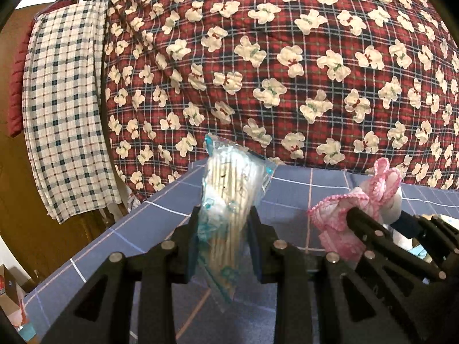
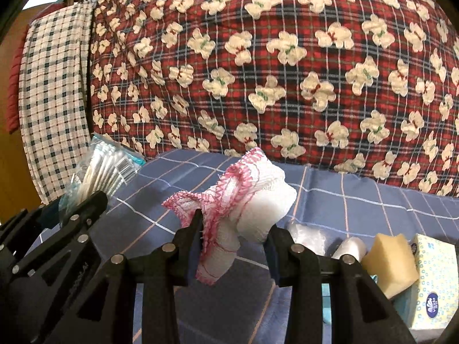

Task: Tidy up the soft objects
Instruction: 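Lift the towel with the right gripper while the left gripper holds the swab bag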

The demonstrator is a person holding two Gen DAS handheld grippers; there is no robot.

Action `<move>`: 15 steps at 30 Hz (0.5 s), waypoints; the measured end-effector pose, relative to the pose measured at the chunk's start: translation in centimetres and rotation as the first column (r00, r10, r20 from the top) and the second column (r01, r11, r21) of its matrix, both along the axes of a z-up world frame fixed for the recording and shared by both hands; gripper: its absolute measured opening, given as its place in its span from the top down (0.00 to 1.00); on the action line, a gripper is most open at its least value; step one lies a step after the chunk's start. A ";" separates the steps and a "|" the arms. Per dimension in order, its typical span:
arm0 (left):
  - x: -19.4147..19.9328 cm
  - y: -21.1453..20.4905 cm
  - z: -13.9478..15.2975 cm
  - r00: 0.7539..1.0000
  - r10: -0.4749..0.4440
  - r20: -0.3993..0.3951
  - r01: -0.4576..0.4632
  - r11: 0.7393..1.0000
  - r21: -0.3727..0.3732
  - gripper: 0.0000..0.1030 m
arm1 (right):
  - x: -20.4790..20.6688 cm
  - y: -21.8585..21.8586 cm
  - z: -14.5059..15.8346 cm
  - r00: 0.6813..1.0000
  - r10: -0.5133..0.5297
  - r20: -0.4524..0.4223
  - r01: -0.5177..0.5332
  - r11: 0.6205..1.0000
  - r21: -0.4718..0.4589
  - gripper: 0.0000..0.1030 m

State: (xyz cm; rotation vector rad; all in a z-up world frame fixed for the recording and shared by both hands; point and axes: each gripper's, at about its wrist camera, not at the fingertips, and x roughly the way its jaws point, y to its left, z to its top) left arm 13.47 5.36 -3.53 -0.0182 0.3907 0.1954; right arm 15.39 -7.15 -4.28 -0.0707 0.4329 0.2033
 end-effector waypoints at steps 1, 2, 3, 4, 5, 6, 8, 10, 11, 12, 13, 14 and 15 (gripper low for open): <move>-0.1 0.0 0.0 1.000 -0.003 0.003 0.003 1.000 -0.005 0.73 | -0.2 0.1 0.1 1.000 0.001 0.010 -0.001 1.000 -0.005 0.60; -0.2 0.0 0.1 1.000 -0.007 0.008 0.007 1.000 -0.006 0.73 | -0.5 0.1 0.1 1.000 0.003 0.021 -0.003 1.000 -0.008 0.60; -0.4 -0.1 0.1 1.000 -0.015 0.019 0.015 1.000 -0.007 0.73 | -0.7 0.1 0.2 0.999 0.005 0.031 -0.005 1.000 -0.008 0.60; -0.6 -0.2 0.2 0.999 -0.018 0.027 0.019 1.000 -0.007 0.73 | -1.0 0.0 0.3 0.999 0.008 0.044 -0.008 1.000 -0.007 0.60; -0.8 -0.4 0.2 0.999 -0.020 0.035 0.020 1.000 -0.005 0.73 | -1.1 0.0 0.4 0.999 0.008 0.048 -0.008 1.000 -0.006 0.60; -1.0 -0.4 0.2 0.999 -0.021 0.040 0.021 1.000 -0.007 0.73 | -1.2 -0.1 0.4 0.999 0.007 0.048 -0.006 1.000 -0.004 0.60; -1.2 -0.7 0.3 0.999 -0.026 0.045 0.026 1.000 -0.006 0.73 | -1.3 -0.4 0.5 0.999 0.004 0.051 -0.005 1.000 0.007 0.60; -1.5 -0.8 0.4 0.998 -0.027 0.057 0.028 1.000 -0.005 0.73 | -1.6 -0.7 0.5 0.998 0.003 0.061 -0.004 1.000 0.016 0.60; -1.6 -0.9 0.5 0.998 -0.031 0.062 0.031 0.999 -0.007 0.73 | -1.7 -0.8 0.6 0.998 0.002 0.065 -0.003 1.000 0.019 0.60; -1.8 -0.9 0.5 0.997 -0.033 0.067 0.034 0.999 -0.008 0.73 | -1.8 -0.9 0.6 0.998 0.002 0.069 -0.003 1.000 0.021 0.60; -2.0 -1.0 0.5 0.997 -0.032 0.073 0.032 0.999 -0.006 0.73 | -2.0 -1.1 0.6 0.997 -0.001 0.074 -0.001 1.000 0.025 0.60; -2.1 -1.1 0.6 0.996 -0.033 0.078 0.034 0.999 -0.006 0.73 | -2.1 -1.3 0.7 0.997 -0.003 0.078 0.000 1.000 0.027 0.60; -2.2 -1.2 0.6 0.996 -0.036 0.081 0.037 0.999 -0.006 0.73 | -2.2 -1.4 0.7 0.997 -0.005 0.083 0.002 1.000 0.029 0.60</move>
